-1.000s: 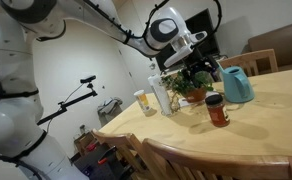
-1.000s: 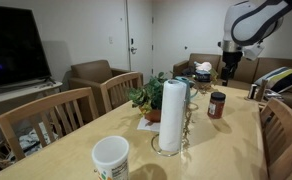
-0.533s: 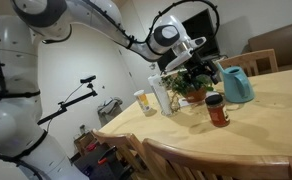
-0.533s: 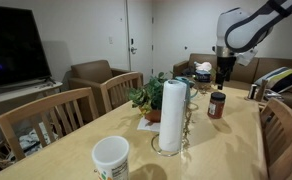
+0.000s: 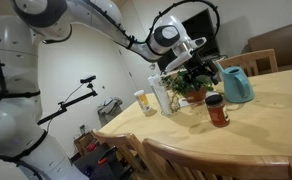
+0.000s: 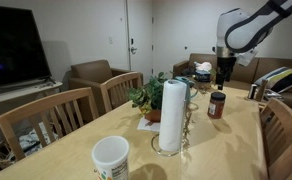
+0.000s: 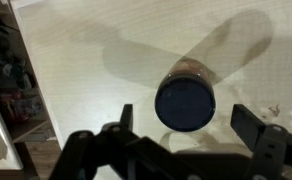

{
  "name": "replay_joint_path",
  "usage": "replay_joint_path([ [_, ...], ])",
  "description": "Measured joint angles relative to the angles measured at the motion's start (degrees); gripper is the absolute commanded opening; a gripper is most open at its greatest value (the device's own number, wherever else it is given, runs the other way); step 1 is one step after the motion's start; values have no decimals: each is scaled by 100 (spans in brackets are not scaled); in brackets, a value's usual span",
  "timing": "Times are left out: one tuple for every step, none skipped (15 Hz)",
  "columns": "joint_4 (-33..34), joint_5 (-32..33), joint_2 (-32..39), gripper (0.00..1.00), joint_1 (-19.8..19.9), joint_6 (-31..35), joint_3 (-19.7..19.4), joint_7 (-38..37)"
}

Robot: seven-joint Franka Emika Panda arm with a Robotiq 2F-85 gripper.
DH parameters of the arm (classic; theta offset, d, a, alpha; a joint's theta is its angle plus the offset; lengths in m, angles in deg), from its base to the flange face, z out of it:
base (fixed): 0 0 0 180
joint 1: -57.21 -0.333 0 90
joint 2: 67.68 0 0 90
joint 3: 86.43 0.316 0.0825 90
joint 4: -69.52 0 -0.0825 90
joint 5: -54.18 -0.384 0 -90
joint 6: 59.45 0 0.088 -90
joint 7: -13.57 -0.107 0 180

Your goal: Uncover the jar and put the lid on the table

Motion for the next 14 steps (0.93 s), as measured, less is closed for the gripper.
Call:
replay_joint_path([
  [-1,0,2,100,0,0,0,0],
  [-2,0,13,100,-1,0,0,0],
  [-1,-1,35,100,-2,0,1,0],
  [0,-1,68,100,-4,0,1,0],
  [3,-2,111,100,-4,0,6,3],
  [8,-2,160,100,-5,0,12,3],
  [16,-2,212,100,-5,0,18,3],
  [27,-2,263,100,-5,0,25,4],
  [46,-2,318,100,-6,0,29,4],
  [73,-2,368,100,-7,0,34,4],
  [103,-2,415,100,-9,0,36,4],
  [139,-2,464,100,-11,0,36,4],
  [176,-2,509,100,-14,0,36,4],
  [223,-2,555,100,-16,0,36,4],
])
